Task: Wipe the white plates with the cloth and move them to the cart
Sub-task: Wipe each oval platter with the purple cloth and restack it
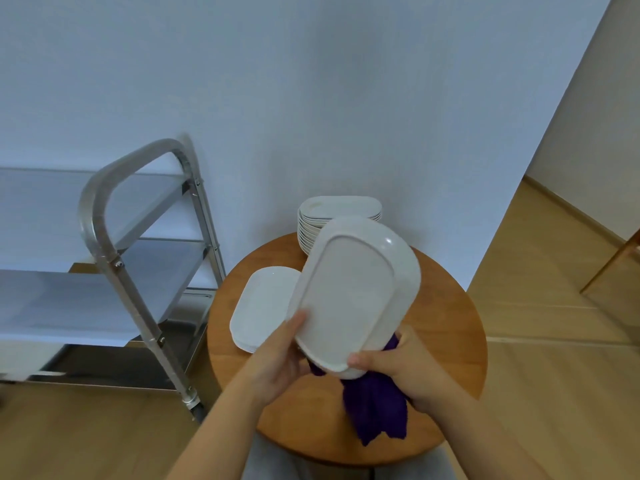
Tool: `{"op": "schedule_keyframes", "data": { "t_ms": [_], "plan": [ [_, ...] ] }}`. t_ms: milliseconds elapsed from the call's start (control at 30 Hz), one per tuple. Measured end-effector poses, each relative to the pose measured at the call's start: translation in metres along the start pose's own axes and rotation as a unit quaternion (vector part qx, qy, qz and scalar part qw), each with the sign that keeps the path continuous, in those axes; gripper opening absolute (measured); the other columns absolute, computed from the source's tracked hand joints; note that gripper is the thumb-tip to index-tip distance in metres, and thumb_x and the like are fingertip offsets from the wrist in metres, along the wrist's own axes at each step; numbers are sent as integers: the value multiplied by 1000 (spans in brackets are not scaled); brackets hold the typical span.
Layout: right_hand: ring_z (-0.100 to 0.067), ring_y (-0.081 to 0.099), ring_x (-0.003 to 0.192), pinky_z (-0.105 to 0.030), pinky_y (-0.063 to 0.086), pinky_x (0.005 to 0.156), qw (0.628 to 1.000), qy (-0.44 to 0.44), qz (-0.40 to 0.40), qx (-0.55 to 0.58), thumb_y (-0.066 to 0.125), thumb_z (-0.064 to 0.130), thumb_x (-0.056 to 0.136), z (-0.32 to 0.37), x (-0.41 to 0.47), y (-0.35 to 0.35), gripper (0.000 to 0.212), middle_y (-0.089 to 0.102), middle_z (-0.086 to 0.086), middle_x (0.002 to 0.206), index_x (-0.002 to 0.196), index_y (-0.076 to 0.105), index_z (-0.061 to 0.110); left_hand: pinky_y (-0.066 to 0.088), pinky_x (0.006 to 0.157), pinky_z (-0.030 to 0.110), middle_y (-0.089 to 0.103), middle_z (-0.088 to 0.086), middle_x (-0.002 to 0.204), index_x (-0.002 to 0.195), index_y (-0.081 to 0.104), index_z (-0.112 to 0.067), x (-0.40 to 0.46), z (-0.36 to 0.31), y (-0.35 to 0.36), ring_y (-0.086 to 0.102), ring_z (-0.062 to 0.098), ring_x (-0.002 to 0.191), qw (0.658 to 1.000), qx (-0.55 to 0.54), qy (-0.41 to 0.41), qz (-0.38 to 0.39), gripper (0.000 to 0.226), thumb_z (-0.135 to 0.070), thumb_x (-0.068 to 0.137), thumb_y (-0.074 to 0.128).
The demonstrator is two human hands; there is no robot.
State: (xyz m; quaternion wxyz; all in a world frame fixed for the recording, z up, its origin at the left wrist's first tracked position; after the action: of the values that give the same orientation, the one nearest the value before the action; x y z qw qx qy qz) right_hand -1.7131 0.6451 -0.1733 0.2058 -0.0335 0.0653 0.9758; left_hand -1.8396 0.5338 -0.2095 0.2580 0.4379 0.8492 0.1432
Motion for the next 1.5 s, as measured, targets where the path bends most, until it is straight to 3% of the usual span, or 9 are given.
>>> {"op": "schedule_keyframes", "data": {
  "t_ms": [233, 467, 600, 667, 733, 867, 1000, 1267, 1500],
  "plan": [
    [-26, 69, 97, -29, 56, 73, 993, 79, -28, 81, 86, 22, 61, -20, 3, 1, 49, 72, -11, 106, 106, 71, 12, 58, 73, 41, 66, 17, 118, 124, 56, -9, -2, -3, 1, 65, 32, 104, 982, -180, 64, -14, 52, -4, 74, 66],
    [-4, 67, 74, -22, 53, 61, 918, -39, -394, 20, 68, 24, 85, 9, -17, -44, 30, 71, 13, 83, 115, 63, 25, 55, 74, 40, 72, 14, 103, 110, 62, -9, -7, -25, -14, 66, 33, 99, 990, -65, 90, -91, 45, 8, 68, 62],
    [-3, 45, 126, -29, 39, 105, 956, -147, -185, -172, 57, 35, 92, 39, -3, 9, 45, 51, 16, 136, 130, 40, 51, 54, 73, 39, 72, 16, 95, 98, 67, -8, -8, -26, 9, 65, 35, 95, 993, 67, 76, -66, 34, 13, 71, 61],
    [-4, 5, 144, -33, 2, 118, 911, -160, -64, -375, 49, 45, 92, 40, 8, 35, 52, 14, 16, 157, 135, 22, 56, 56, 70, 36, 72, 18, 92, 87, 73, -10, -9, -28, 27, 67, 34, 90, 992, 106, 74, -8, 28, 10, 71, 64],
    [-4, 3, 144, -34, -11, 116, 844, -167, -1, -509, 46, 53, 92, 45, 18, 42, 55, 14, 14, 157, 142, 25, 48, 57, 69, 34, 72, 17, 92, 86, 75, -12, -13, -33, 36, 69, 31, 87, 990, 121, 69, 39, 25, 6, 71, 66],
    [-4, 51, 104, -31, 40, 96, 820, -152, 64, -548, 60, 69, 74, 69, 31, 33, 65, 56, 16, 116, 130, 41, 43, 56, 72, 38, 70, 17, 95, 99, 68, -4, -20, -44, 35, 67, 33, 92, 983, 159, 49, 74, 42, 3, 58, 67],
    [-4, 56, 92, -24, 49, 79, 799, -130, 115, -575, 65, 71, 65, 79, 37, 30, 64, 59, 20, 104, 118, 43, 41, 53, 76, 42, 67, 17, 95, 97, 65, -2, -24, -56, 35, 64, 32, 95, 972, 212, 50, 84, 45, 2, 52, 64],
    [0, 60, 89, -27, 54, 77, 886, -91, 48, -452, 70, 63, 54, 92, 38, -18, 55, 64, 23, 96, 104, 57, 47, 55, 69, 37, 67, 17, 94, 91, 67, -6, -28, -73, 27, 65, 33, 93, 976, 184, 80, 85, 54, -12, 38, 71],
    [-4, 68, 79, -17, 52, 60, 978, -158, -96, -95, 76, 39, 56, 80, 22, -41, 36, 70, 16, 88, 88, 65, 51, 58, 61, 35, 70, 18, 94, 90, 72, -7, -26, -74, 23, 67, 34, 88, 991, 55, 99, 77, 54, 3, 38, 63]
  ]
}}
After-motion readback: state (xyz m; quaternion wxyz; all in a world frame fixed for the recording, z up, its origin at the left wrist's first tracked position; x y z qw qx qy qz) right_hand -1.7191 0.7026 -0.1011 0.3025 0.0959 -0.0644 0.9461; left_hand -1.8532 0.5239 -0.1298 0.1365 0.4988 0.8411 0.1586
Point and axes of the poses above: each hand's wrist, its own x-axis towards the middle knuckle, its own y-axis out of the palm, z = x × y, the point moved 5 cm from there along x, towards the middle knuckle
